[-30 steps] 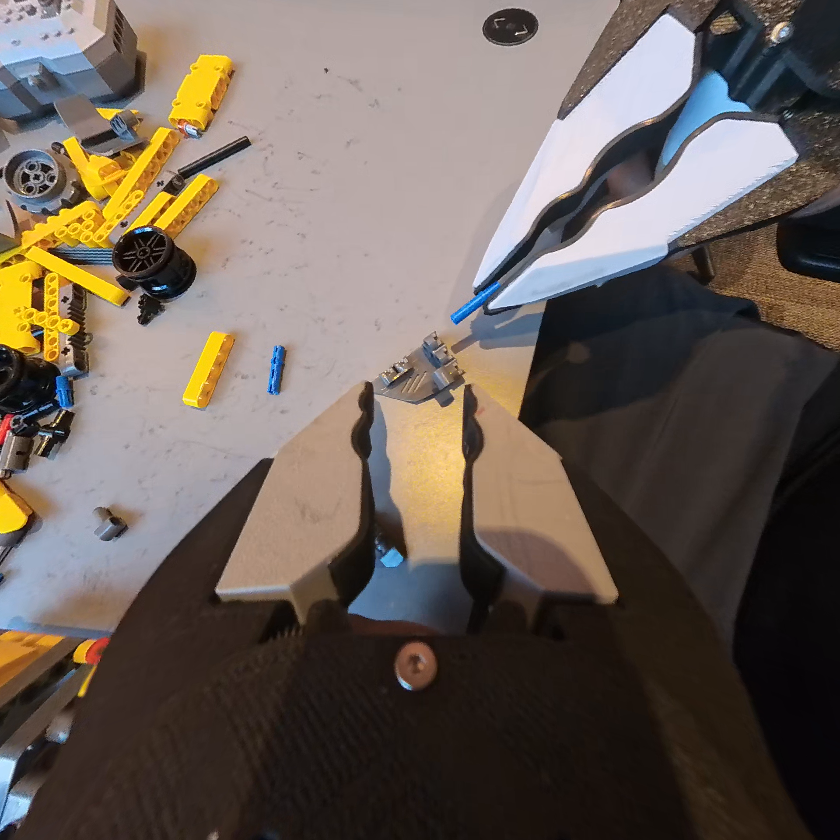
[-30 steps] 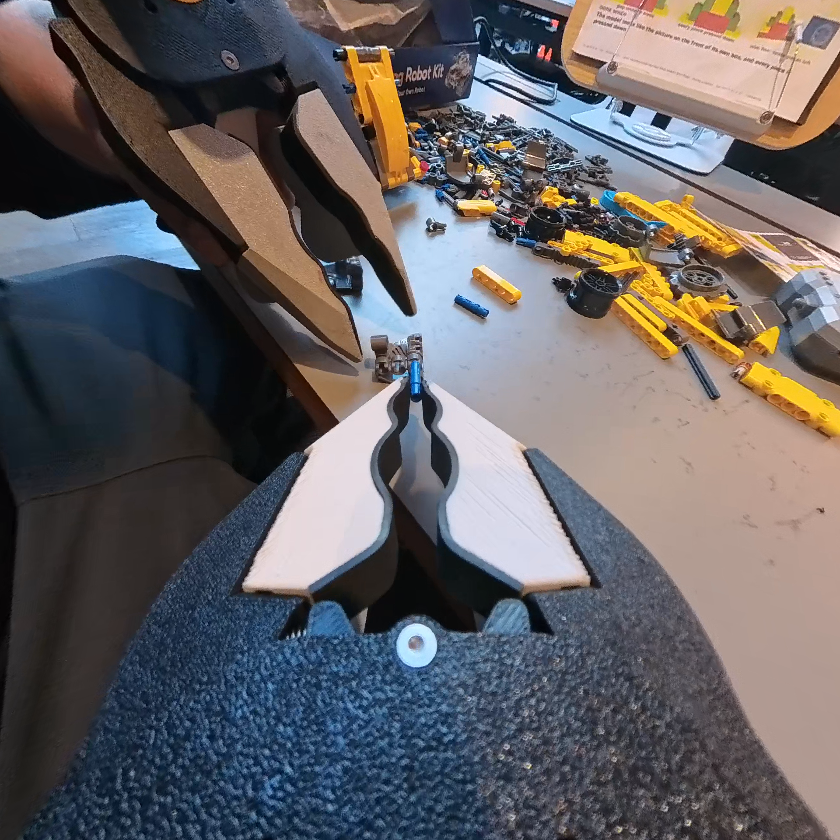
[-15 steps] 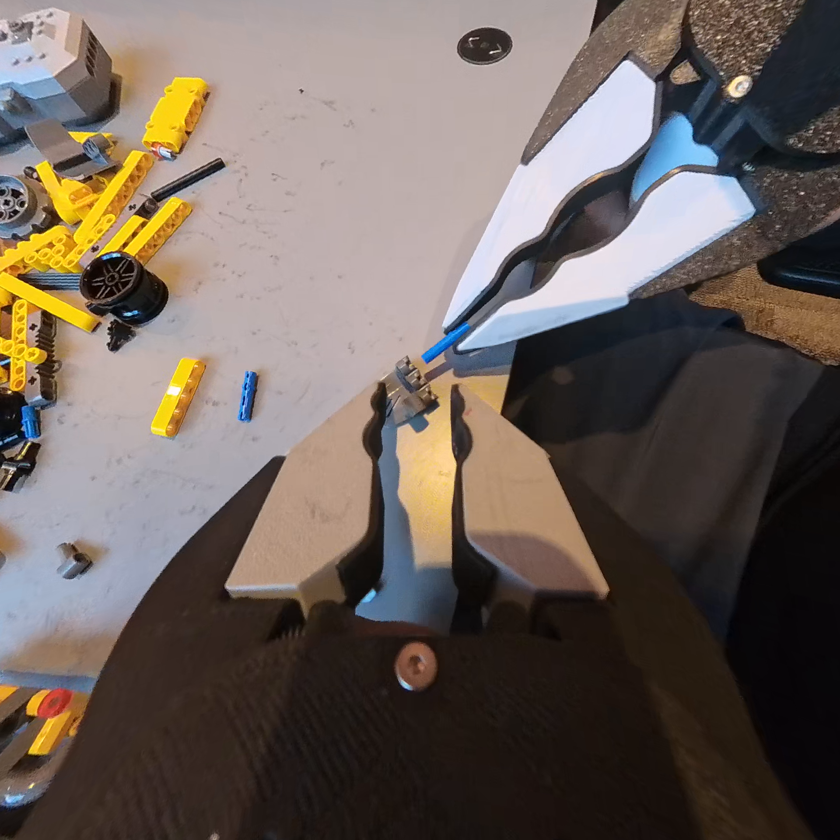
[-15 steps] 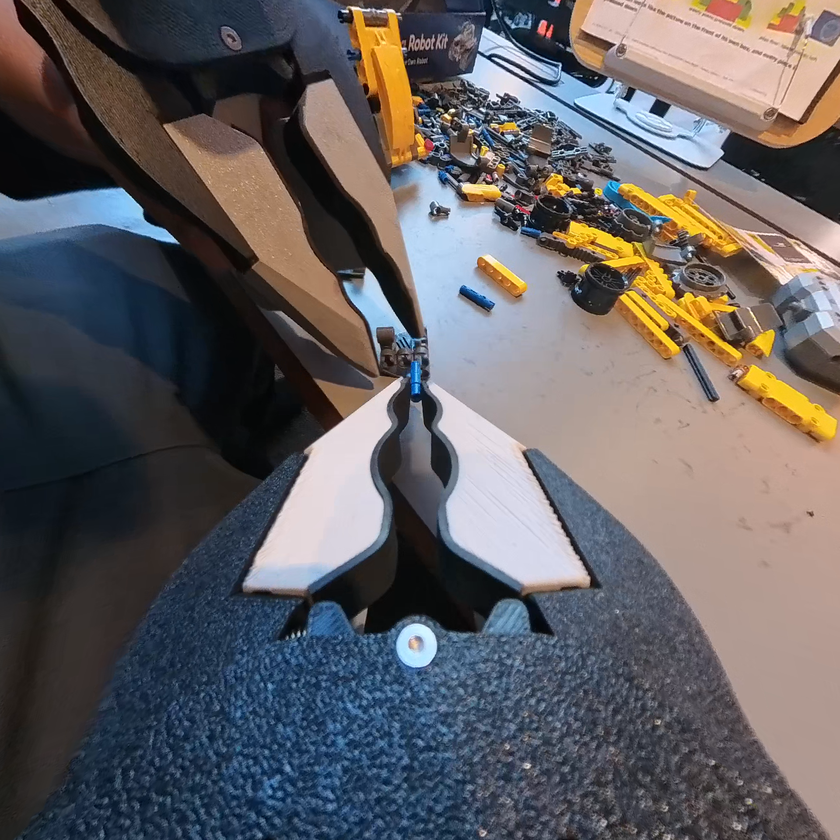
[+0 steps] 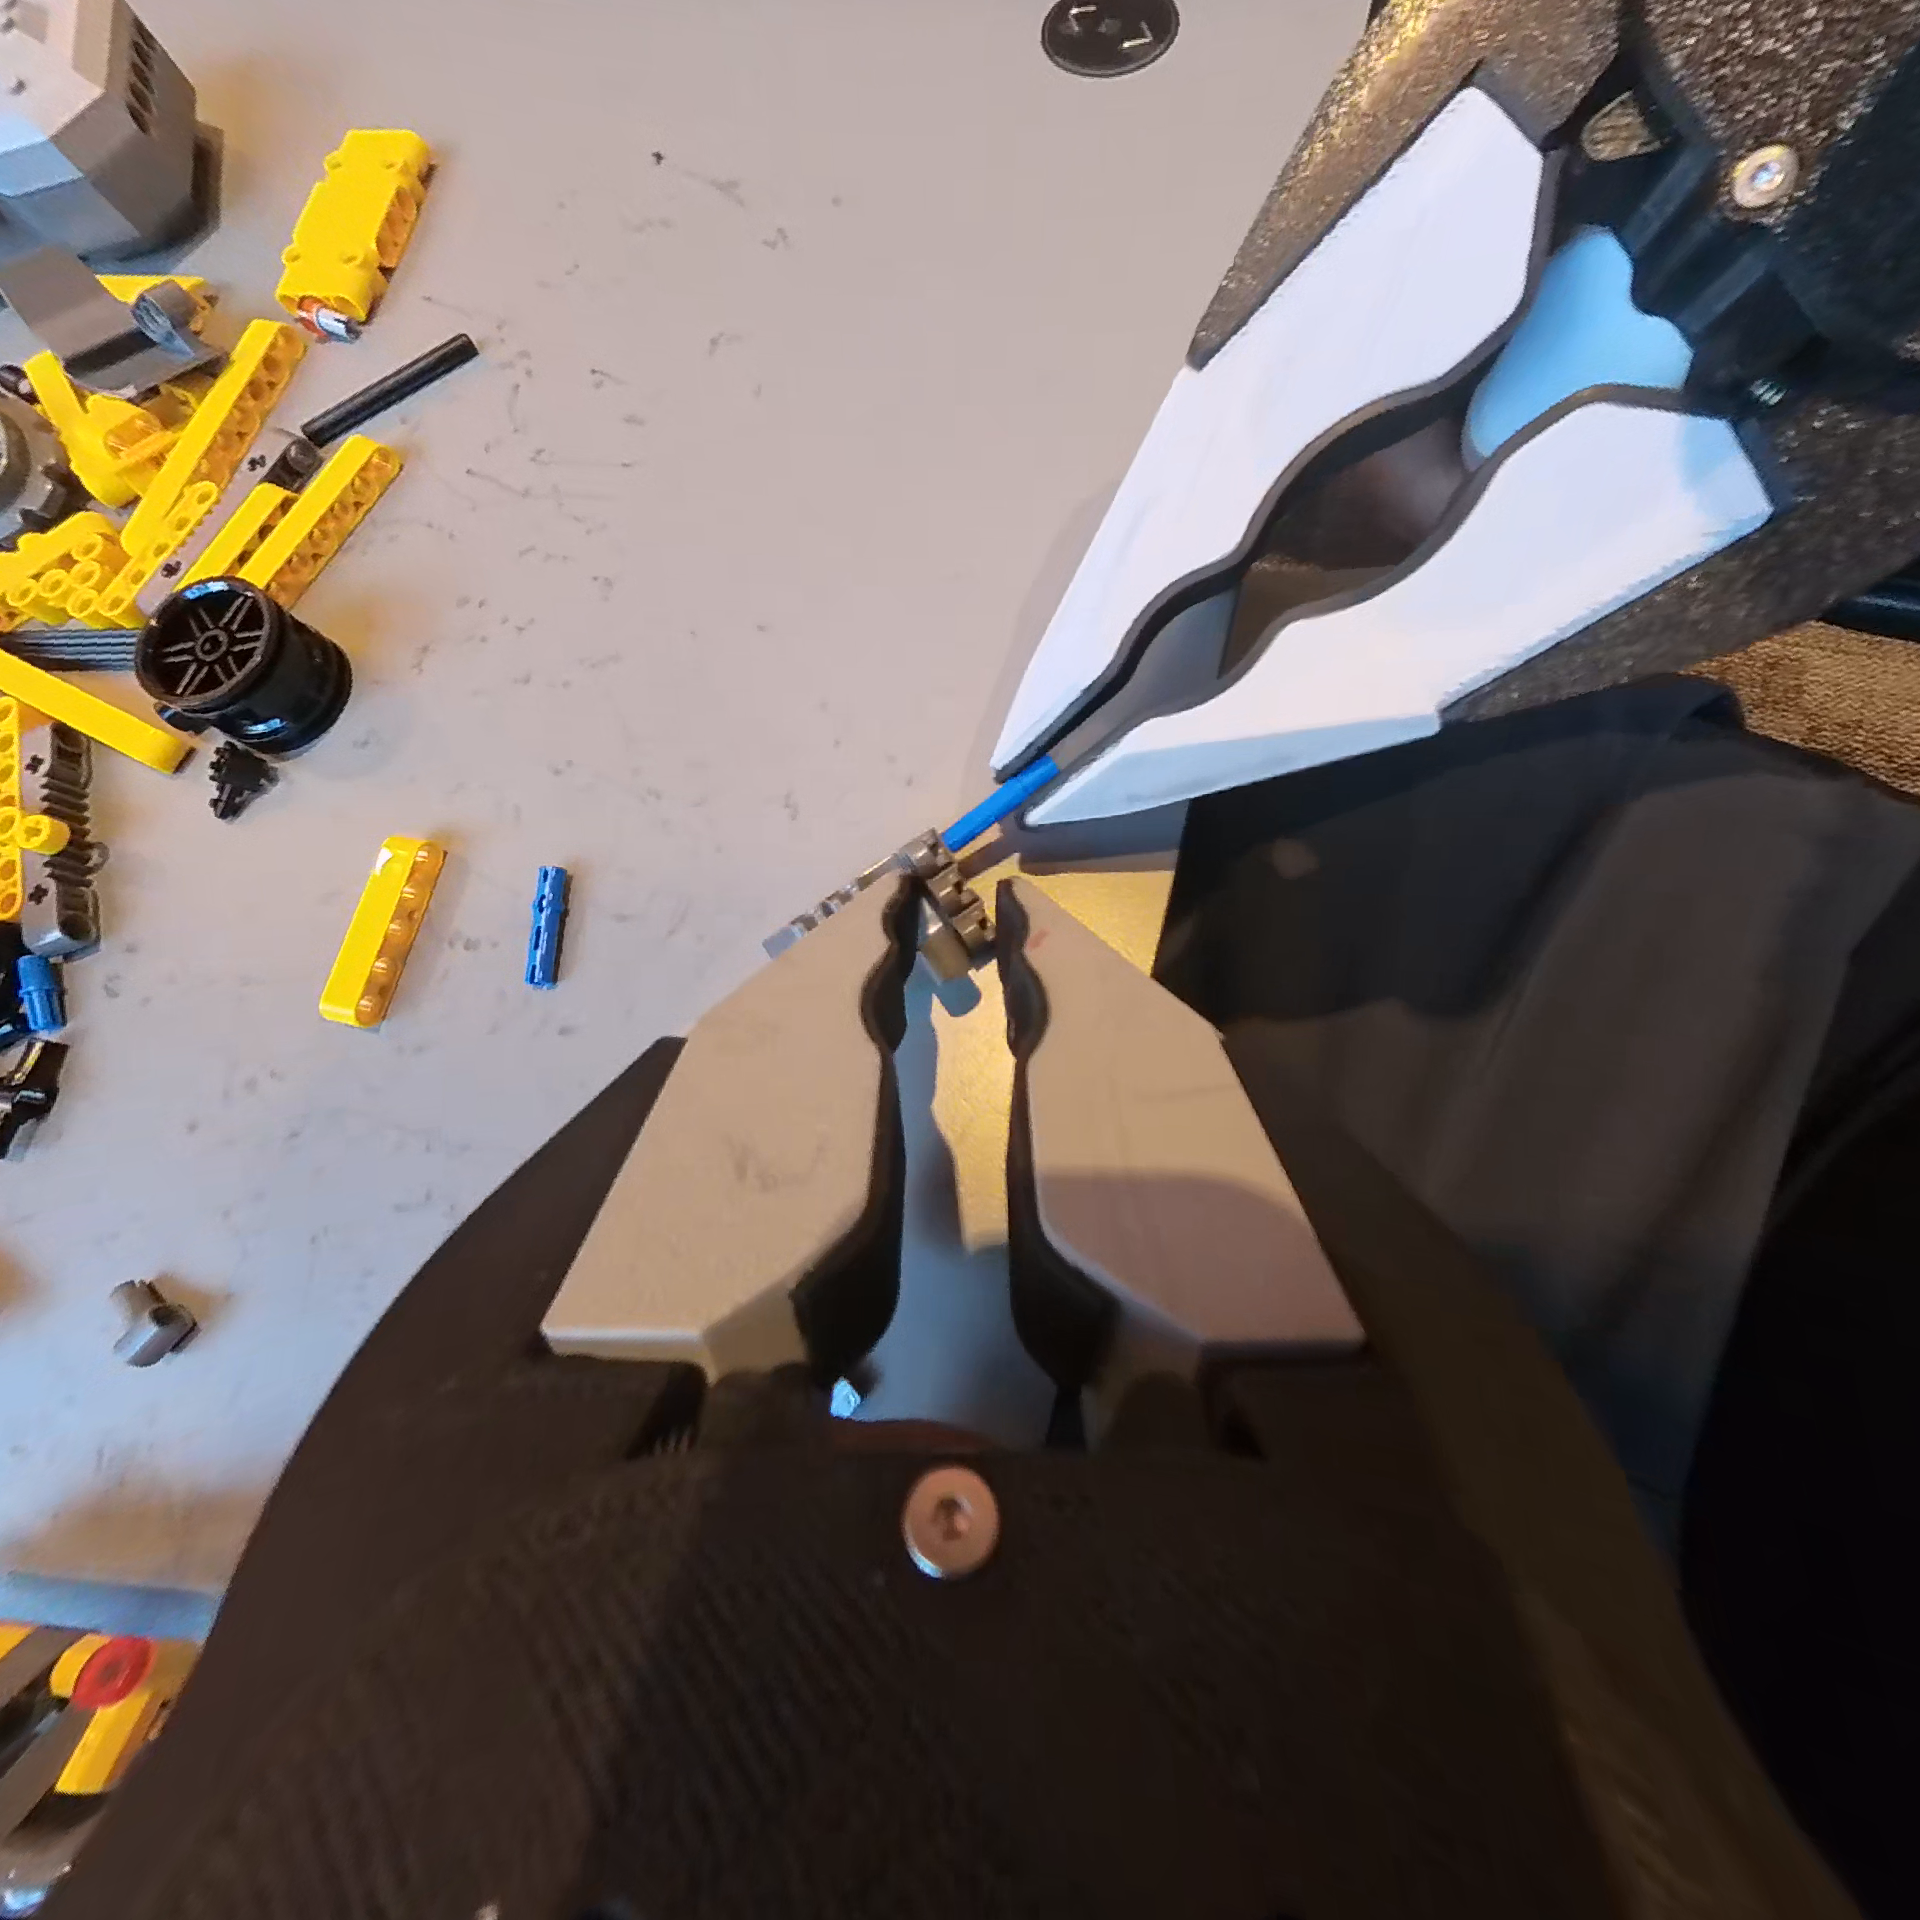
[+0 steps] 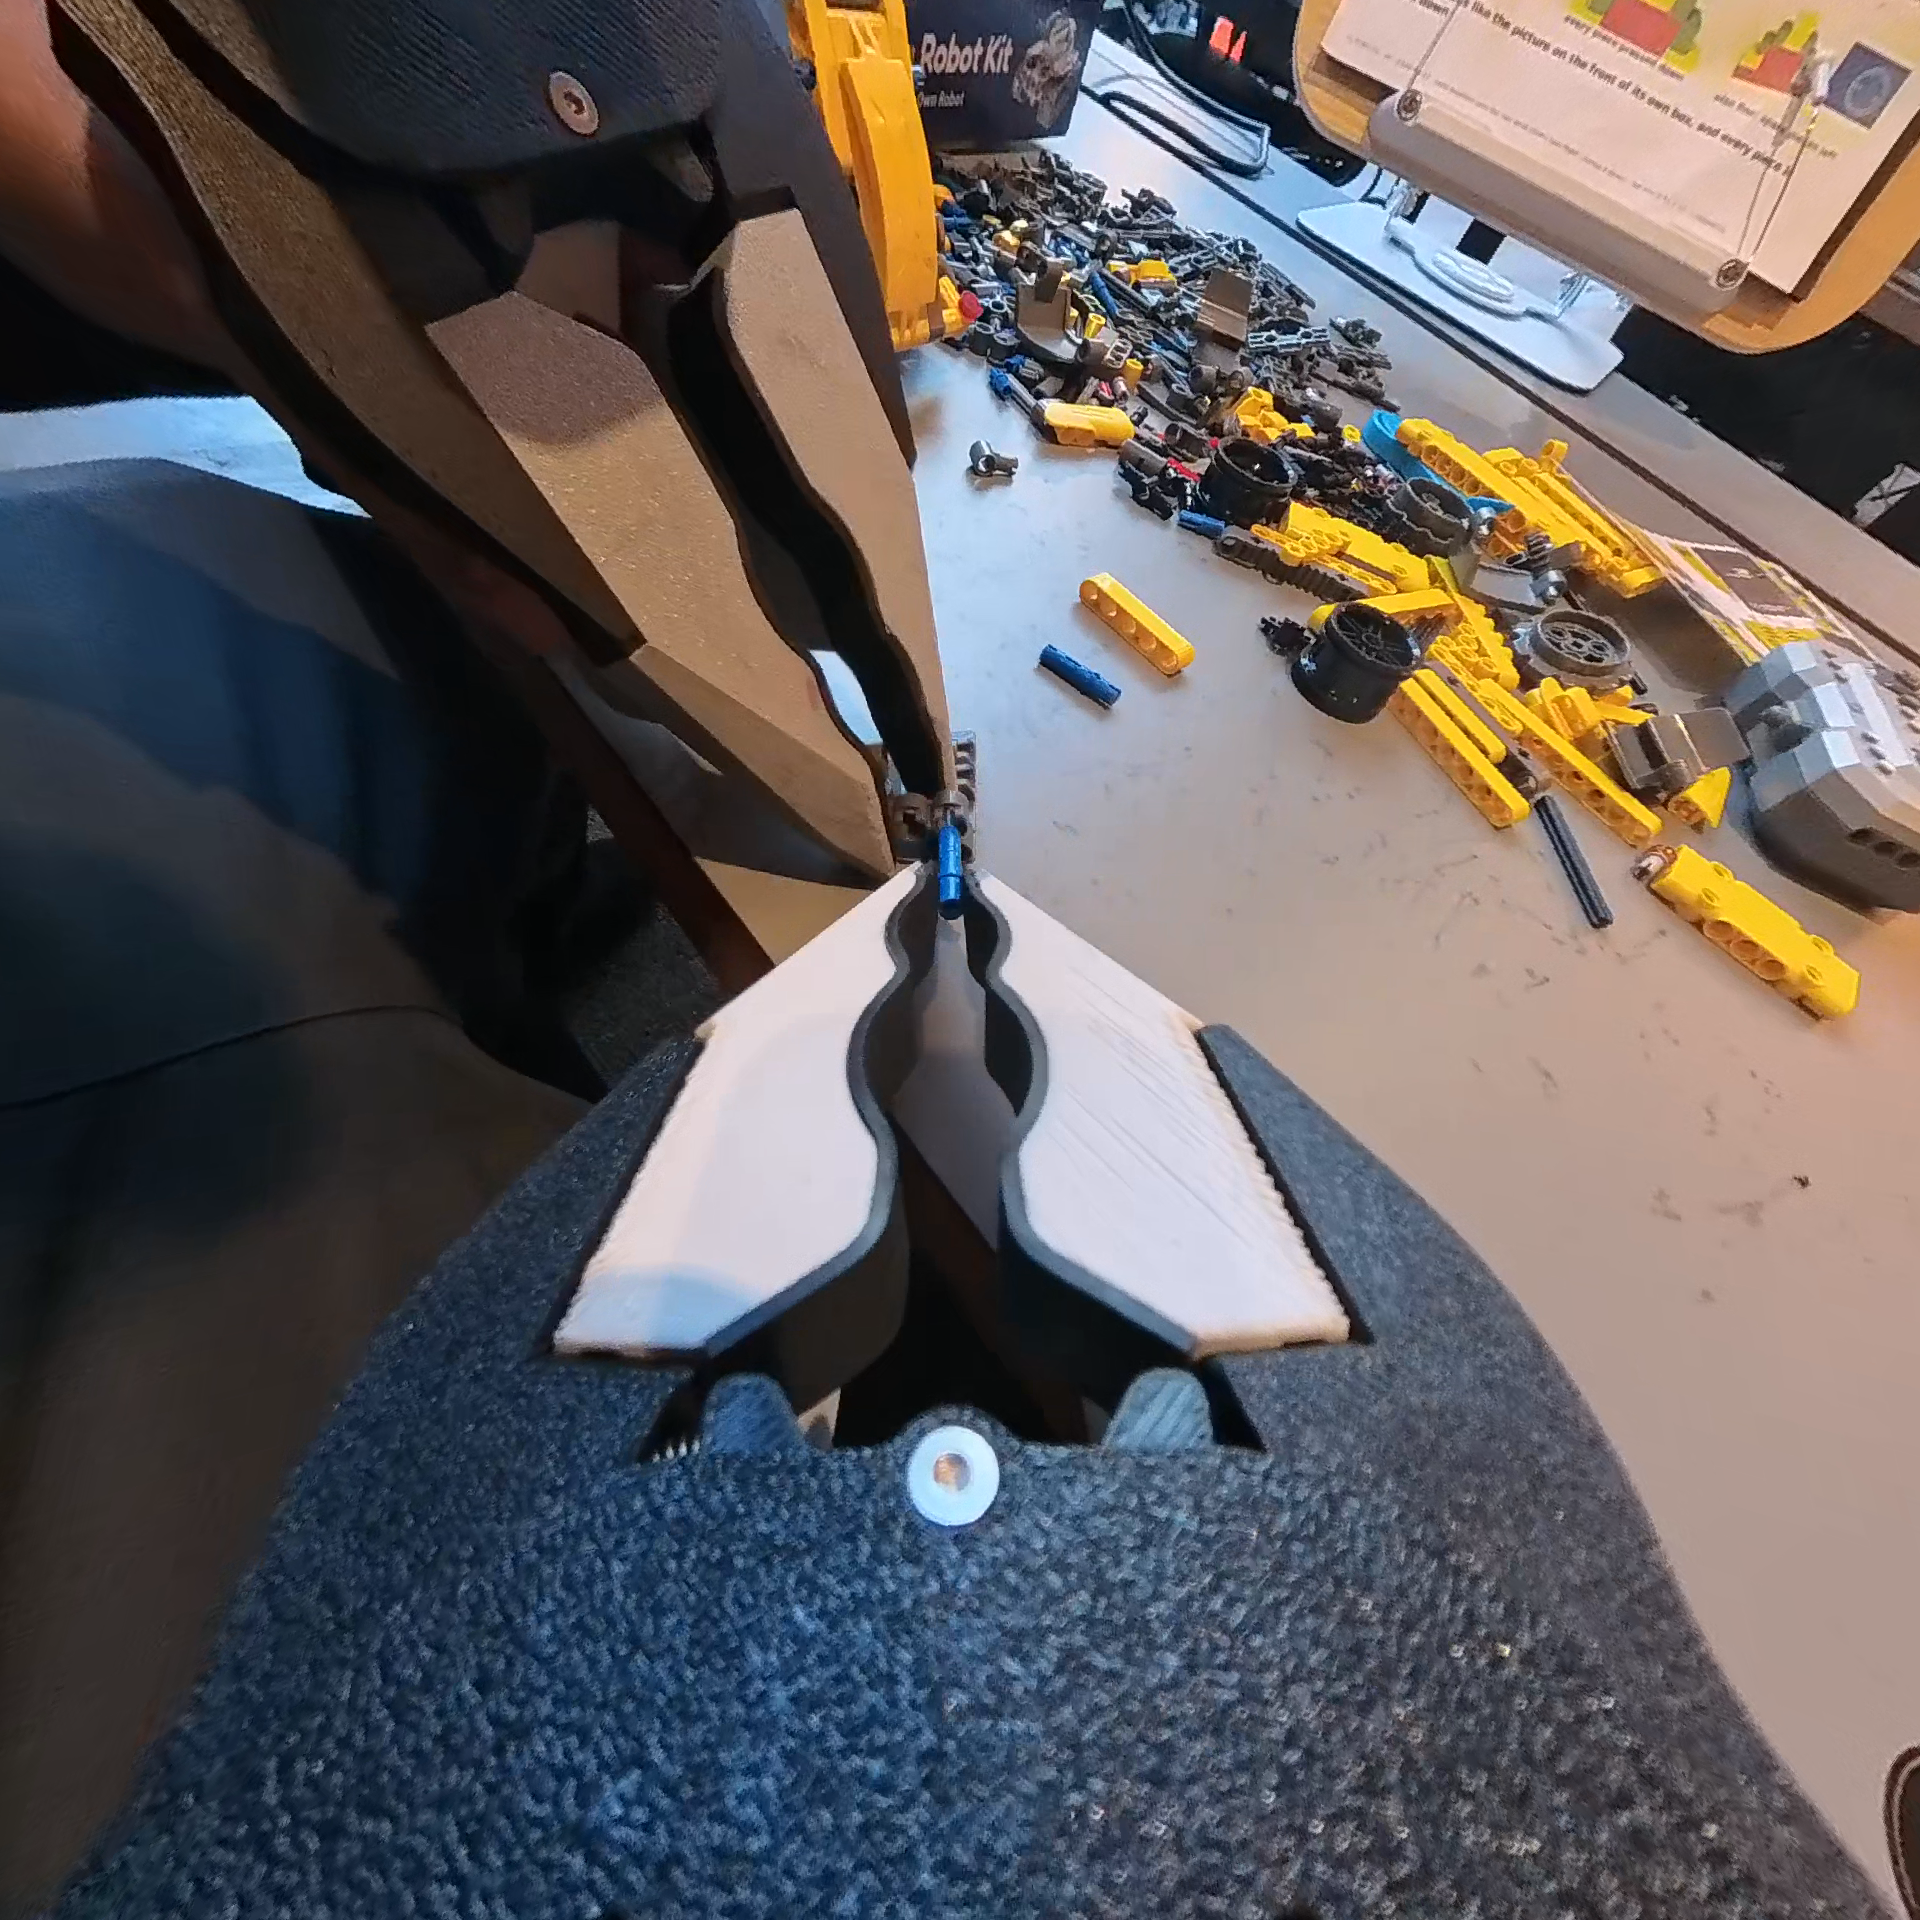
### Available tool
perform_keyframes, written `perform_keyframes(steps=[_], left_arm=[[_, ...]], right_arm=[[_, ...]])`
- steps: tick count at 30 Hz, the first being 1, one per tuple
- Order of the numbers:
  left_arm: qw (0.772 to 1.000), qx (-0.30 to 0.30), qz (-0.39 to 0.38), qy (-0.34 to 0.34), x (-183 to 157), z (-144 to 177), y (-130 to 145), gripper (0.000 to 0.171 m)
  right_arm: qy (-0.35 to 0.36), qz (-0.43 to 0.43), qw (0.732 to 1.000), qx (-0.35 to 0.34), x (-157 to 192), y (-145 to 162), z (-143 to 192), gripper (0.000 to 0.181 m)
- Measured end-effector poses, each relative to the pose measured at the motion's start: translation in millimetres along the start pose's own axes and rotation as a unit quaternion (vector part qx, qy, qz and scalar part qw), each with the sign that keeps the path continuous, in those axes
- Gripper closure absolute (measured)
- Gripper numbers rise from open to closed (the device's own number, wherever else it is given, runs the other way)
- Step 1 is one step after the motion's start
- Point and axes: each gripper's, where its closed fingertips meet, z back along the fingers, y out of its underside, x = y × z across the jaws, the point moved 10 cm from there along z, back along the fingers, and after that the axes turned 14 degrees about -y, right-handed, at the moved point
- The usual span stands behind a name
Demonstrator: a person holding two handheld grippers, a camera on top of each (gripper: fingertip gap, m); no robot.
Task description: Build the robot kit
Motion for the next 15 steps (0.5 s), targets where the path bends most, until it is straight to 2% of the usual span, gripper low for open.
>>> perform_keyframes(steps=[15], left_arm=[[1.0,0.005,0.022,0.016,6.4,-0.7,1.5,0.162]], right_arm=[[0.025,0.04,0.999,0.005,4.9,0.3,-4.7,0.177]])
